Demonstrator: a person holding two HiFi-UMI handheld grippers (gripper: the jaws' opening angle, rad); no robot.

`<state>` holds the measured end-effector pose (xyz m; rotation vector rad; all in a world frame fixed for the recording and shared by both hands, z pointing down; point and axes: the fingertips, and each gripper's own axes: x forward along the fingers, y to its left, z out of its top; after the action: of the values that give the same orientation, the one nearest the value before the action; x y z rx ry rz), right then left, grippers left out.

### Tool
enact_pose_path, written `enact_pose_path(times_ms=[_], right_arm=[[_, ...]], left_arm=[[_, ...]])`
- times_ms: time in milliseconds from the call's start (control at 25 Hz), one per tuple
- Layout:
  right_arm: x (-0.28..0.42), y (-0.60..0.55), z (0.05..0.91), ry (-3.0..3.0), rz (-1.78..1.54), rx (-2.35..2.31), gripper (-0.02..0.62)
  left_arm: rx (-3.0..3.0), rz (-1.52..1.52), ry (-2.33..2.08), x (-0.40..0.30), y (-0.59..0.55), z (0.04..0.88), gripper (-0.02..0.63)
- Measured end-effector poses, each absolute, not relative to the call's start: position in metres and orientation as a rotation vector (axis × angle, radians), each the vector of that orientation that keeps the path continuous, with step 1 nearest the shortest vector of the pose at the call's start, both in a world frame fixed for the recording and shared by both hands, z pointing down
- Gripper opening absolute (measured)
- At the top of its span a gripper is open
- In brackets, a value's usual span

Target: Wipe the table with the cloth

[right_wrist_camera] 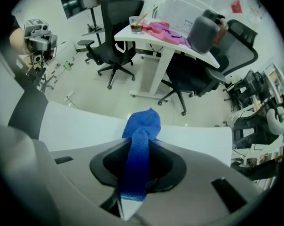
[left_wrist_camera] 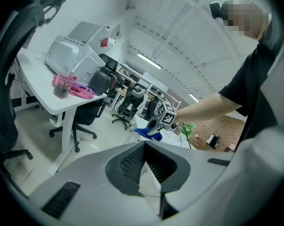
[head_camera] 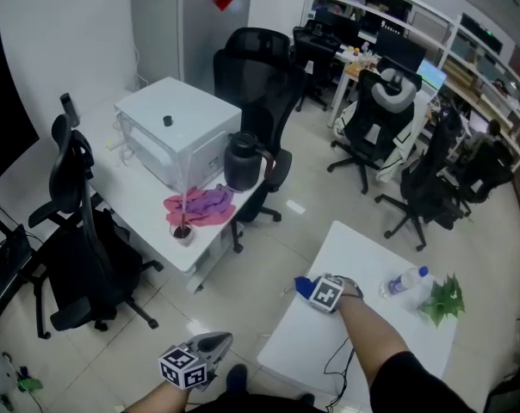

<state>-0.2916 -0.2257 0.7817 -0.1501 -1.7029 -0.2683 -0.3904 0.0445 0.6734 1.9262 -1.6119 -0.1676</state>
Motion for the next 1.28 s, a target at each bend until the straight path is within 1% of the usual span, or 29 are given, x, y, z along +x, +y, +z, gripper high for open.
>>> enact_pose_path(times_ms=[160,280,440,640,960,1280], right_arm=[[-0.264,-0.22,0.733,-1.913,-0.2,-0.097,0.094],[-0.224,-0.216,0.687,-2.065,-0.124,-0.026,0.094],[-0.145,-0.212,0.636,-2.202,-0.052,0.093,0.094],[-0.044,-0.202,0.591,-2.332,0.012,0.21,0.094],[0.108,-0.19,0.549,-2.454,0.129,0.453,0.094],[0.22,-0.168,0.544,-2.51,0.26,0.689,0.094]], left_arm=[[1.954,-0.157,-1.618,-0.376,0.037,0.657,-0.005],[1.986,-0.161,-1.611,-0.358,0.022,0.643,-0.005],[2.059,-0.162,-1.564,-0.313,-0.007,0.62,-0.005],[2.14,-0.15,-1.497,-0.241,-0.041,0.599,-0.005],[2.252,-0.1,-1.365,-0.135,-0.083,0.578,-0.005],[2.335,-0.043,-1.27,-0.074,-0.109,0.564,-0.005]])
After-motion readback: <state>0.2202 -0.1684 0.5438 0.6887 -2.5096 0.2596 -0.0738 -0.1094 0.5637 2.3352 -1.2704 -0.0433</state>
